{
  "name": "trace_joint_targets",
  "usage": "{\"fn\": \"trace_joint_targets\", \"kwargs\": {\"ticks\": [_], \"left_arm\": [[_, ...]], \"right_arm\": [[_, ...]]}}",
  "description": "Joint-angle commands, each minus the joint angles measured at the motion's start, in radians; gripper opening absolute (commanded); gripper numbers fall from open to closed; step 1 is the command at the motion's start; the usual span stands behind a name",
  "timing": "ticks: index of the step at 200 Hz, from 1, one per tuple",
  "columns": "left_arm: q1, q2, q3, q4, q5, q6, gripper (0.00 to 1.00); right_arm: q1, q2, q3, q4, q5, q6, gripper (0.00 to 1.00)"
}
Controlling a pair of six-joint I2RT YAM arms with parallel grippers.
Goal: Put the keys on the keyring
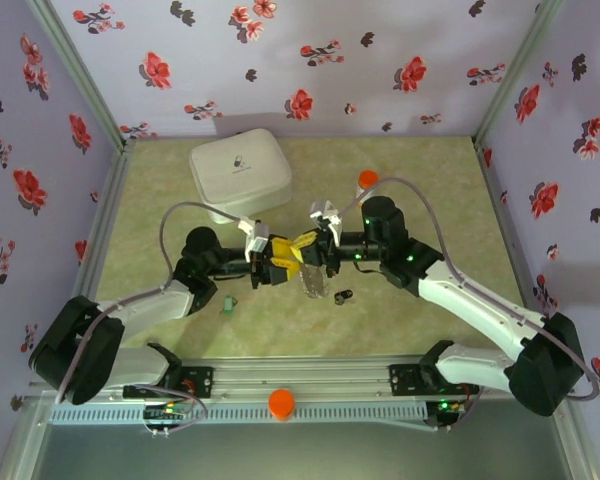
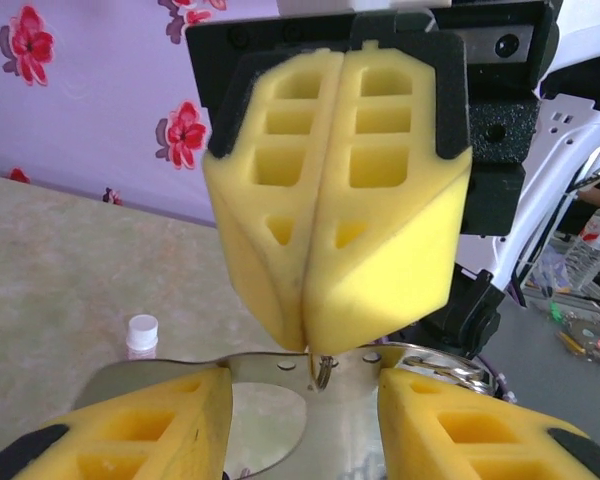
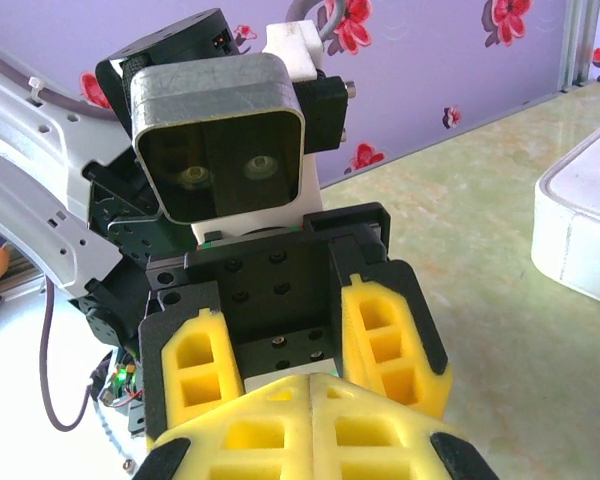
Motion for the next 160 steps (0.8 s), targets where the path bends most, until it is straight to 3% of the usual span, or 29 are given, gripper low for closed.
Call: {"fn": "trace_joint_targets", "kwargs": {"ticks": [1,63,86,109,129,148,160], "left_arm": [[-0.008,-0.029,-0.028,0.089,-0.042,-0.012,0.41],[-0.062,-0.064,-0.063,0.127,-0.085,-0.025,0.32],[-0.061,-0.073,-0.064,0.132,-0.099,-0.020,0.20],[-0.062,-0.076,-0.068,0.137,-0.121,-0.014,0.00],[-0.061,-0.079,-0.067,0.119,-0.157,-0.015,0.00],[-0.062,-0.118,-0.052,-0.014,-0.208,0.030,0.00],[-0.075,-0.180,-0.031,-0.198,-0.261,0.127,0.00]], "right_arm": [[0.007,-0.034,-0.020,0.067,-0.026,0.024,0.00],[0.015,-0.029,-0.043,0.111,-0.044,0.039,0.00],[0.017,-0.031,-0.049,0.111,-0.052,0.043,0.00],[0.017,-0.035,-0.060,0.106,-0.048,0.039,0.00],[0.017,-0.058,-0.084,0.123,-0.018,0.035,0.00],[0.013,-0.127,-0.099,0.069,0.064,0.011,0.39],[0.008,-0.182,-0.054,-0.146,0.141,-0.129,0.48]]}}
